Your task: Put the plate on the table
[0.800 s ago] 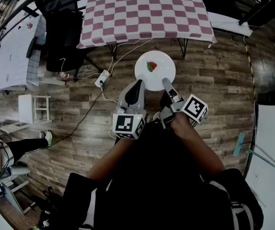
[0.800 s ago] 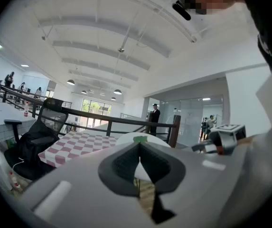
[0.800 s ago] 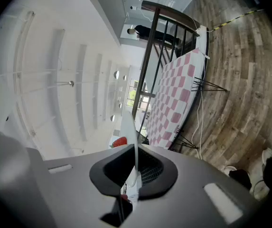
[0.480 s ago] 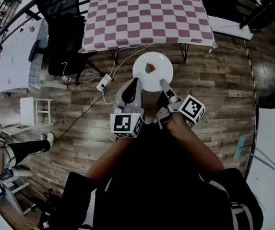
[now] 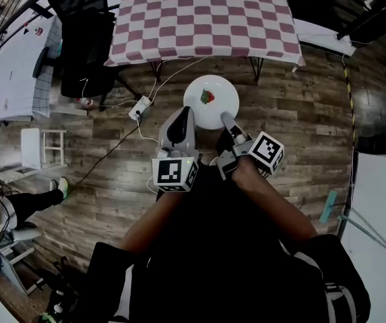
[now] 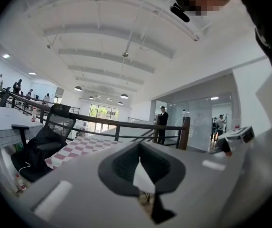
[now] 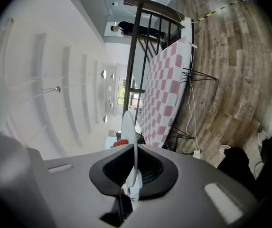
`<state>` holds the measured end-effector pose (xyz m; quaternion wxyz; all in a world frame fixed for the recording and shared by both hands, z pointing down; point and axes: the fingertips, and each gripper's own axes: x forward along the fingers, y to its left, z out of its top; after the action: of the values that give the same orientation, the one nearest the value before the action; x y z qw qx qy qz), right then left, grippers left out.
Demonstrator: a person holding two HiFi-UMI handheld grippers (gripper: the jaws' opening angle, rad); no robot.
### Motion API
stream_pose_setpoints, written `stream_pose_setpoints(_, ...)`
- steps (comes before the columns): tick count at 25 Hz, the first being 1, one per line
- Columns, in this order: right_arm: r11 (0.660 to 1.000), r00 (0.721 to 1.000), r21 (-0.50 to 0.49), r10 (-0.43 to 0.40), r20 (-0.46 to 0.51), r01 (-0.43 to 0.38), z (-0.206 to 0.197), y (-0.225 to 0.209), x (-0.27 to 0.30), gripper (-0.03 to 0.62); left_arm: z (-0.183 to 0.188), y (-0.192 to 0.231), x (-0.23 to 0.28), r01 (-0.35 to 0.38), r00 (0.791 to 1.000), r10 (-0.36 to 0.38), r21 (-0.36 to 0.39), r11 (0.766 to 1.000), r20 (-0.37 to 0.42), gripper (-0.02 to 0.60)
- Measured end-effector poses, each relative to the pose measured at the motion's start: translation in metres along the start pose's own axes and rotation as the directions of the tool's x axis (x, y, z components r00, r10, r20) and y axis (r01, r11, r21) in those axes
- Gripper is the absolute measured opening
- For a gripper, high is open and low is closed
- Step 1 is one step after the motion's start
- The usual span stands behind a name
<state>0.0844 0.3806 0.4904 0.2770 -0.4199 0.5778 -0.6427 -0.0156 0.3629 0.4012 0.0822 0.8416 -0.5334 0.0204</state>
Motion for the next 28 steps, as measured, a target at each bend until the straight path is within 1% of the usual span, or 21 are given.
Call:
stream_pose_setpoints(5, 0.999, 0.999, -0.023, -0.030, 0.026, 0.031, 0.014, -0.005, 0.014, 0.011, -0.006, 0.016, 0.015, -0.004, 1.000, 0.004, 0.001, 1.000, -0.007, 0.008)
stream_pose_setpoints(9, 1.000, 0.999, -0.018, -0.013, 0.036, 0.014, 0.025, 0.000, 0.036, 0.011, -0.003, 0.031, 0.036, 0.013, 1.000, -0.013, -0.022, 1.000, 0.004, 0.008)
stream_pose_setpoints(10, 0.999, 0.999, -0.028, -0.025, 0.040, 0.026, 0.029, 0.000, 0.042, 0.011, -0.001, 0.036, 0.042, 0.019, 1.000, -0.019, -0.032, 0.999, 0.010, 0.008)
stream_pose_setpoints(12, 0.995, 0.996, -0.056, -0.077, 0.049, 0.079, 0.040, -0.002, 0.051, 0.011, 0.001, 0.046, 0.058, 0.030, 0.999, -0.030, -0.041, 0.999, 0.014, 0.008)
stream_pose_setpoints(14, 0.990, 0.992, -0.081, -0.110, 0.059, 0.115, 0.050, -0.004, 0.063, 0.011, 0.005, 0.053, 0.076, 0.040, 0.999, -0.040, -0.003, 0.999, 0.014, 0.008)
stream_pose_setpoints(16, 0.990, 0.994, -0.095, -0.099, 0.049, 0.104, 0.054, 0.000, 0.082, 0.009, 0.014, 0.058, 0.093, 0.059, 0.998, -0.060, 0.062, 0.996, 0.027, 0.008)
stream_pose_setpoints(18, 0.994, 0.997, -0.090, -0.067, 0.031, 0.070, 0.055, 0.009, 0.106, 0.009, 0.025, 0.065, 0.112, 0.079, 0.996, -0.082, 0.089, 0.993, 0.025, 0.008)
stream_pose_setpoints(22, 0.996, 0.998, -0.059, -0.065, 0.025, 0.067, 0.065, 0.020, 0.150, 0.009, 0.038, 0.091, 0.146, 0.127, 0.992, -0.128, 0.051, 0.991, 0.014, 0.008)
stream_pose_setpoints(25, 0.994, 0.994, -0.029, -0.108, 0.024, 0.109, 0.073, 0.022, 0.180, 0.009, 0.047, 0.119, 0.167, 0.117, 0.993, -0.117, 0.052, 0.992, 0.004, 0.008)
stream_pose_setpoints(28, 0.992, 0.992, -0.007, -0.123, 0.032, 0.123, 0.082, 0.028, 0.211, 0.009, 0.052, 0.150, 0.188, 0.103, 0.995, -0.102, 0.034, 0.994, -0.013, 0.008)
